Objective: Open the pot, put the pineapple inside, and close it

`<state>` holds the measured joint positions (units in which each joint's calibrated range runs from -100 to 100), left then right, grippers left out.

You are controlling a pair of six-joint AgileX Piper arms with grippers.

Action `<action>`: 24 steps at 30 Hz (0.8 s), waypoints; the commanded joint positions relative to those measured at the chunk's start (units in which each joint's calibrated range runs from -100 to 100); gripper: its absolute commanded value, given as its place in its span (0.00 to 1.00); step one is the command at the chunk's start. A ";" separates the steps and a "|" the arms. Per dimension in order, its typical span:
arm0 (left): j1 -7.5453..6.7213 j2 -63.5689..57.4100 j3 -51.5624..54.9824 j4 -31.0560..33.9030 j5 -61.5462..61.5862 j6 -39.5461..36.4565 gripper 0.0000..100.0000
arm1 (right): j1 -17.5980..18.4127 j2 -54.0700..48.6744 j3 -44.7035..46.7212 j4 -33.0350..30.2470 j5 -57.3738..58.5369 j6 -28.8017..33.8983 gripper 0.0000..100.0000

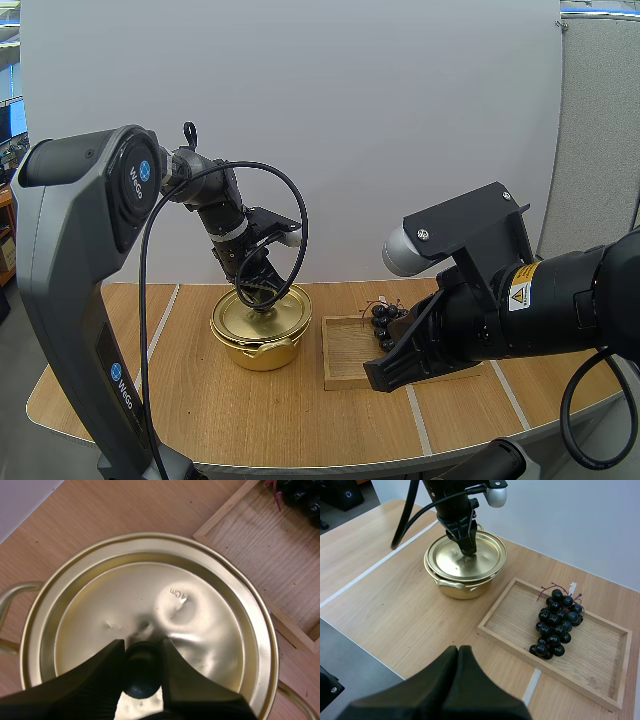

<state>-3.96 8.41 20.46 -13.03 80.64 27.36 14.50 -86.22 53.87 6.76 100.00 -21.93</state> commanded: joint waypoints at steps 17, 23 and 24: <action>-0.06 1.08 0.66 1.62 8.23 -0.45 0.00 | -0.30 -0.60 0.25 0.21 0.00 -0.36 0.00; -0.06 1.08 0.66 1.50 8.19 -0.45 0.00 | -0.30 -0.60 0.25 0.21 0.00 -0.36 0.00; -0.06 1.08 0.66 1.40 8.19 -0.45 0.01 | -0.30 -0.60 0.25 0.21 0.00 -0.36 0.00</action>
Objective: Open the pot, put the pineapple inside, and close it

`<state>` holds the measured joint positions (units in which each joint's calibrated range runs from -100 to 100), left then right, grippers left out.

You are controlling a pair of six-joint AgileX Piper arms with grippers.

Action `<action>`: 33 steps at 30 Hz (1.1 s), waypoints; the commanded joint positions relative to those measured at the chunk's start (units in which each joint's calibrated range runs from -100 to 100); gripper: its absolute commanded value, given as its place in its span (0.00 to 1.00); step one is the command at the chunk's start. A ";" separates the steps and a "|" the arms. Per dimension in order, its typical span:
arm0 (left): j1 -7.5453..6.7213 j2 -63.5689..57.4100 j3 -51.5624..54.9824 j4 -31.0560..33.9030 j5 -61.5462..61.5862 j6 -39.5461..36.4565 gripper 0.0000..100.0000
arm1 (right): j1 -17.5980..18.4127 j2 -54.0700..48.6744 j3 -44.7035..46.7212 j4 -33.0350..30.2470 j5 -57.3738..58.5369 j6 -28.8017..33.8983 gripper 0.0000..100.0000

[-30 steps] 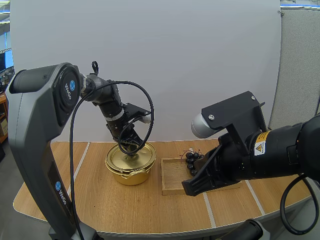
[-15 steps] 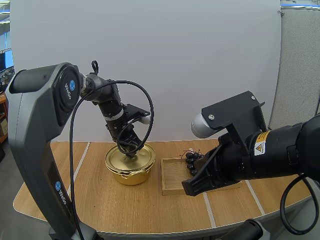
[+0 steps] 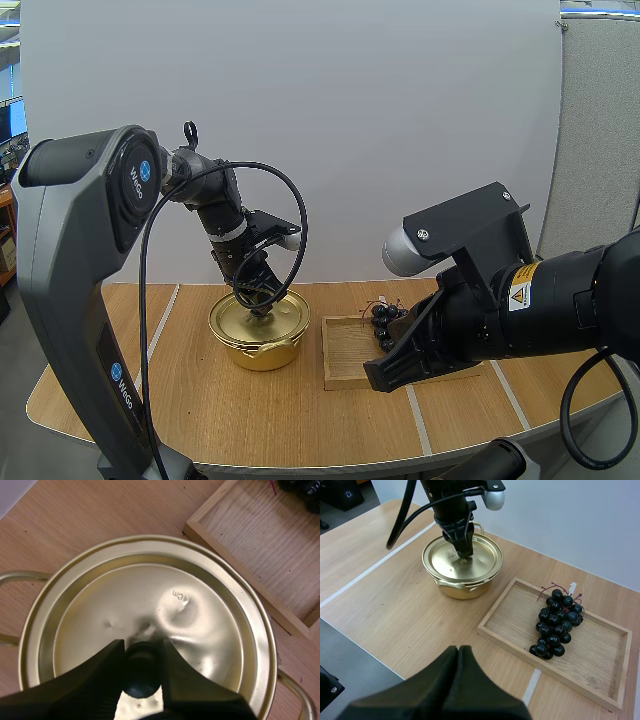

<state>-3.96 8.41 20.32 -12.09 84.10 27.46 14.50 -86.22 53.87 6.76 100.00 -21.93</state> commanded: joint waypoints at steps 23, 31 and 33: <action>-0.06 -6.61 -5.80 -1.04 13.73 0.99 1.00 | -0.30 -0.60 0.25 0.21 0.00 -0.36 0.00; -0.06 -17.41 -15.29 -1.04 15.90 0.99 1.00 | -0.30 -0.60 0.25 0.21 0.00 -0.36 0.00; -0.06 -20.44 -18.49 -1.04 15.90 0.99 1.00 | -0.30 -0.60 0.25 0.21 0.00 -0.36 0.00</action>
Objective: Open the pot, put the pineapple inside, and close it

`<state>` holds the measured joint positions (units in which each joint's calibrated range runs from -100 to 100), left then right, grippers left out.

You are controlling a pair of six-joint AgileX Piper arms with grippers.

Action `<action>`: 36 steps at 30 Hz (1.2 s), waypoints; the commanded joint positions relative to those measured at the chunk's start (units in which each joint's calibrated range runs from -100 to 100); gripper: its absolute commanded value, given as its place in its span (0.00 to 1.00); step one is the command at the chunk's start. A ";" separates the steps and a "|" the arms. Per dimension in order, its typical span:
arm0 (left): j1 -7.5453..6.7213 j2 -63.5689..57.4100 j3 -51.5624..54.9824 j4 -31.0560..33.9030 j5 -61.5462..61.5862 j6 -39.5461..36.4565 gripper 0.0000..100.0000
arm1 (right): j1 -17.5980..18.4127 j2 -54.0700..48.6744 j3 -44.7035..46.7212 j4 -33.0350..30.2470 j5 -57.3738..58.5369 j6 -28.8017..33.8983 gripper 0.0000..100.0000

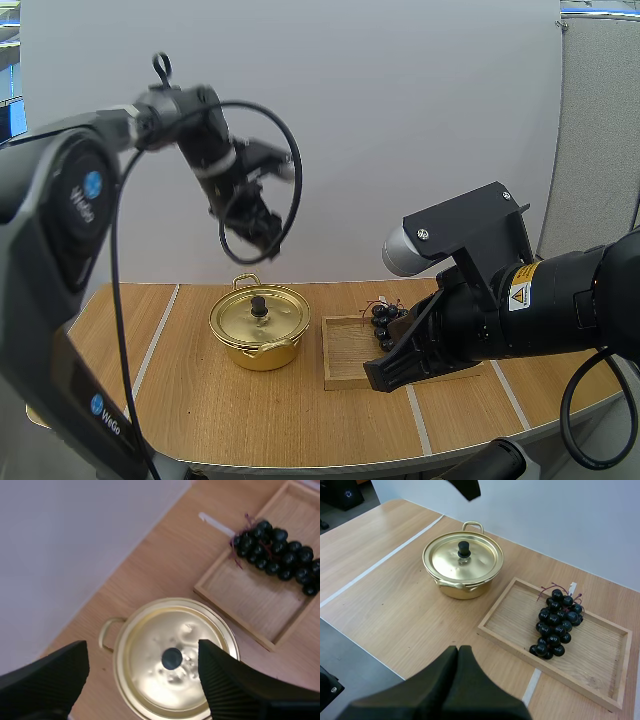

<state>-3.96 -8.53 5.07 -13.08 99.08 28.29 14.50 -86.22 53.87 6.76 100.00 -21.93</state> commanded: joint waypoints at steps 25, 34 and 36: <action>-0.06 -35.03 -16.38 7.53 0.92 -5.89 1.00 | -0.30 -0.60 0.25 0.21 0.00 -0.36 0.00; -0.06 -44.38 -16.22 7.38 0.92 -10.93 0.84 | -1.03 -0.60 0.25 0.21 0.00 -0.36 0.00; -0.06 -46.64 -15.22 7.38 0.92 -11.05 0.77 | -1.11 -0.64 0.25 0.21 0.00 -0.36 0.00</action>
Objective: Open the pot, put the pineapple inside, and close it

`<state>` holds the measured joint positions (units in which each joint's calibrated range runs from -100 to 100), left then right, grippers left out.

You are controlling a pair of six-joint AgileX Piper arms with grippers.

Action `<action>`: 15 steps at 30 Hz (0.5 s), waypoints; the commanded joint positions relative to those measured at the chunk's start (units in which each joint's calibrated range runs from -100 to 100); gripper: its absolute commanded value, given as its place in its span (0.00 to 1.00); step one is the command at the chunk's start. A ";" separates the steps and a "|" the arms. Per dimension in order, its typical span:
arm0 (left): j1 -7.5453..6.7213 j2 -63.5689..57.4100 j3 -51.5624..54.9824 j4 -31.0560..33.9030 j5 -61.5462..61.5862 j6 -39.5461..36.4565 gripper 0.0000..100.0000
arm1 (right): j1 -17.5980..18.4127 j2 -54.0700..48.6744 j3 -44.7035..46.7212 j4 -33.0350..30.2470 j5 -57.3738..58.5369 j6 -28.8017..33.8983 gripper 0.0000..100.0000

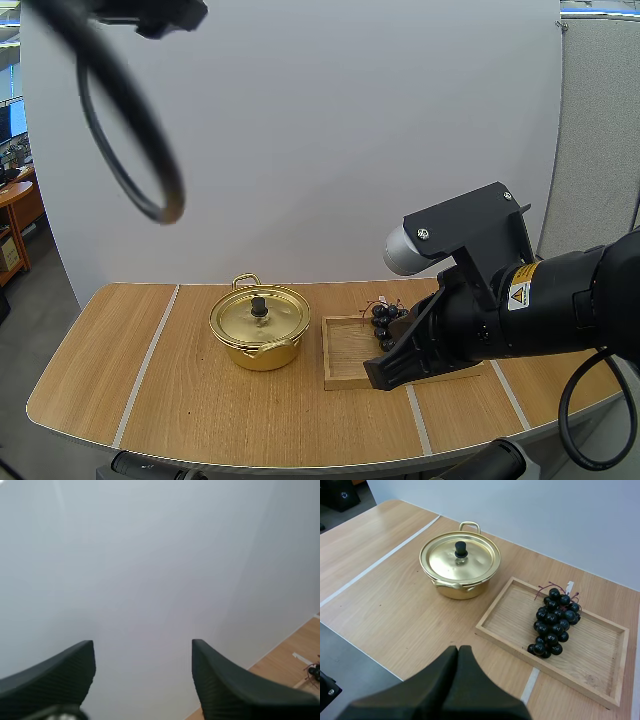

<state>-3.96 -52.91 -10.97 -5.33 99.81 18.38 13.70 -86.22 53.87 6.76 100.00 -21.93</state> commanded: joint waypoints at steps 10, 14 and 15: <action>-0.06 -16.42 14.78 -1.64 0.19 -3.30 0.24 | -0.95 -0.64 0.25 0.21 0.00 -0.36 0.00; -0.06 -22.17 20.38 -1.72 0.19 -3.30 0.00 | -1.21 -0.64 0.25 0.21 0.00 -0.36 0.00; -0.06 -23.45 21.77 -1.88 0.19 -3.30 0.00 | -1.28 -0.64 0.25 0.21 0.00 -0.36 0.00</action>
<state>-3.96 -73.87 8.14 -6.09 100.00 15.62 12.75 -86.22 53.87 6.87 100.00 -21.93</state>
